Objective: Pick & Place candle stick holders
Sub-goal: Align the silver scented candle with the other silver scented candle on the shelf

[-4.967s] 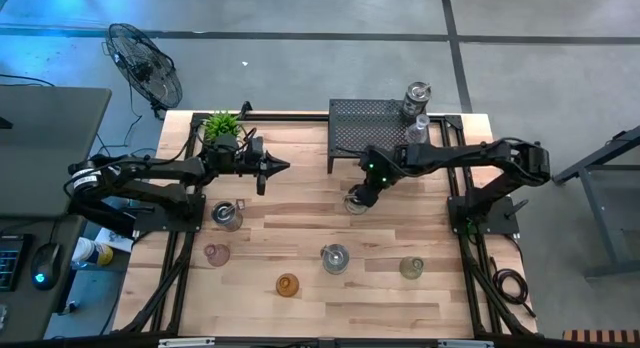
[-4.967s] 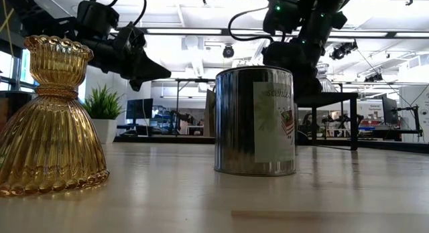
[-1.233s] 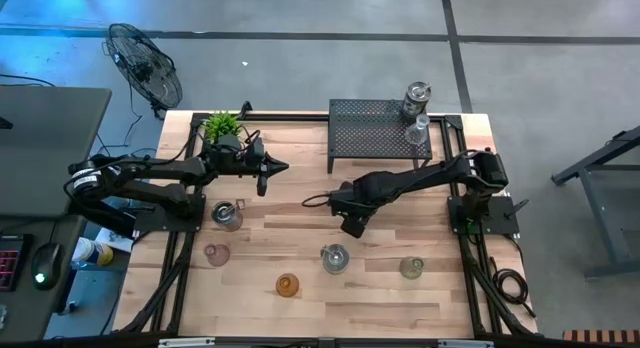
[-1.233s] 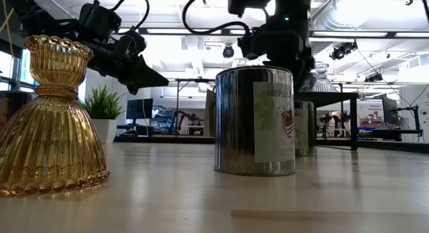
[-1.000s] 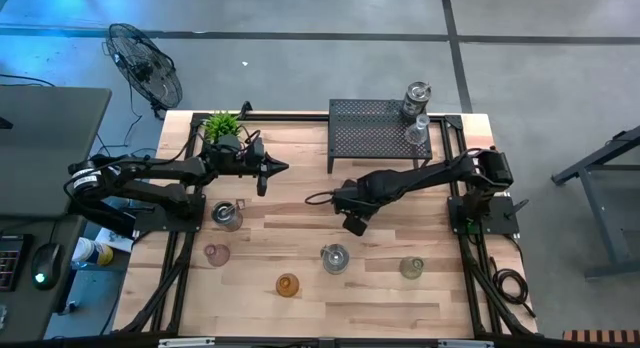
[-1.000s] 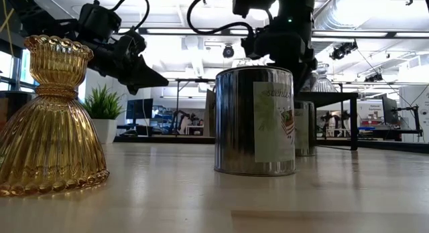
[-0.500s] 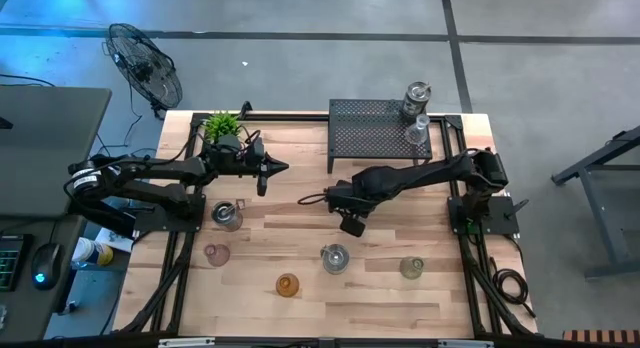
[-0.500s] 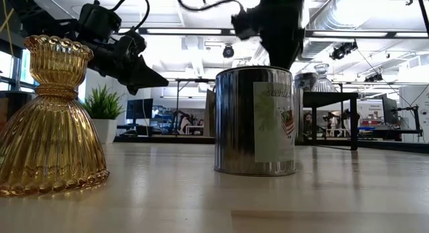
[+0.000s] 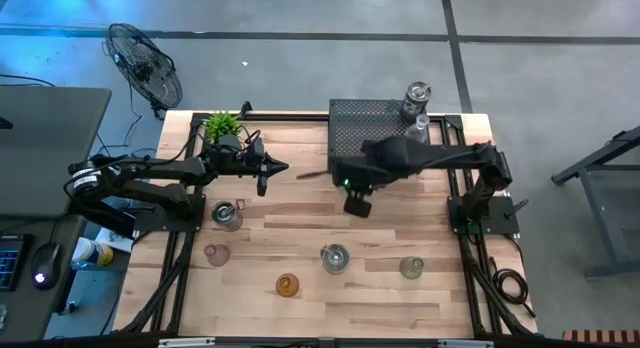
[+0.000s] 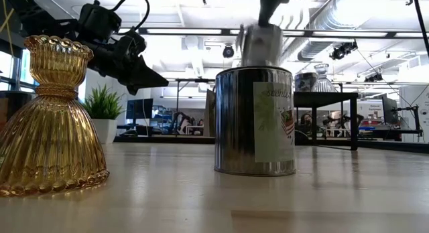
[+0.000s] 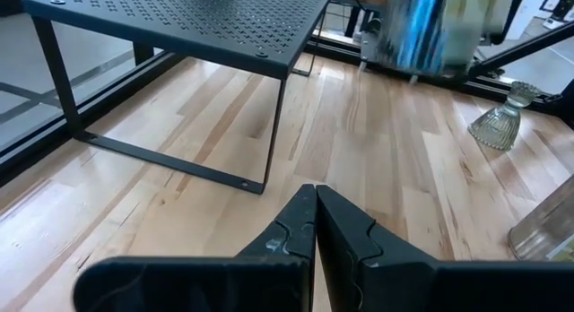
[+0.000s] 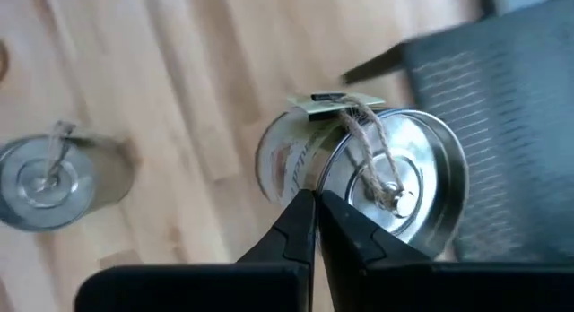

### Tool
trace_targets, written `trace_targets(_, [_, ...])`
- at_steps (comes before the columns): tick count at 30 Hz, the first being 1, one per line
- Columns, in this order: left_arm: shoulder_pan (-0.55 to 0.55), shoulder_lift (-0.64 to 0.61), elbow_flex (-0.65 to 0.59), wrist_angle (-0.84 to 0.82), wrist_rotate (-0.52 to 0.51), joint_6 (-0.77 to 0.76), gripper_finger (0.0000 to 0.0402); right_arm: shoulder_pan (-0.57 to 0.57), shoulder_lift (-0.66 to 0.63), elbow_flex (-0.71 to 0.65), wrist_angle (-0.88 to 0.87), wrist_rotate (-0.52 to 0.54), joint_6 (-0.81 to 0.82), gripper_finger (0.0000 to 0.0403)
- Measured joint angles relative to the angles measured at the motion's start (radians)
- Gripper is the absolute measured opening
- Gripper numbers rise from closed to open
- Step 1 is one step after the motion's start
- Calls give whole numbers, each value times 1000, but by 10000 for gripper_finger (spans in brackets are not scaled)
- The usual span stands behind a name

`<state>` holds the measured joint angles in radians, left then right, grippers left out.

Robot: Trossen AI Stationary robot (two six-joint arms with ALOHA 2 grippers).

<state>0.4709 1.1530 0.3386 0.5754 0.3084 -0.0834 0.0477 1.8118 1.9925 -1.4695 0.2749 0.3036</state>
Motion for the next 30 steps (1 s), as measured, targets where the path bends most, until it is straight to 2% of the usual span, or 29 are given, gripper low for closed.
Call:
trace_targets(4, [0,0,0,0,0,0,4,-58,-1,114,-75,53,-99,2])
trace_targets(8, [0,0,0,0,0,0,4,-153,-1,178,-101,63,-235,2])
trace_targets(22, [0,0,0,5,4,-4,4,-571,-1,184,-75,-39,-855,1])
trace_targets(30, [0,0,0,5,5,-6,4,-720,2,184,-35,-152,-979,1])
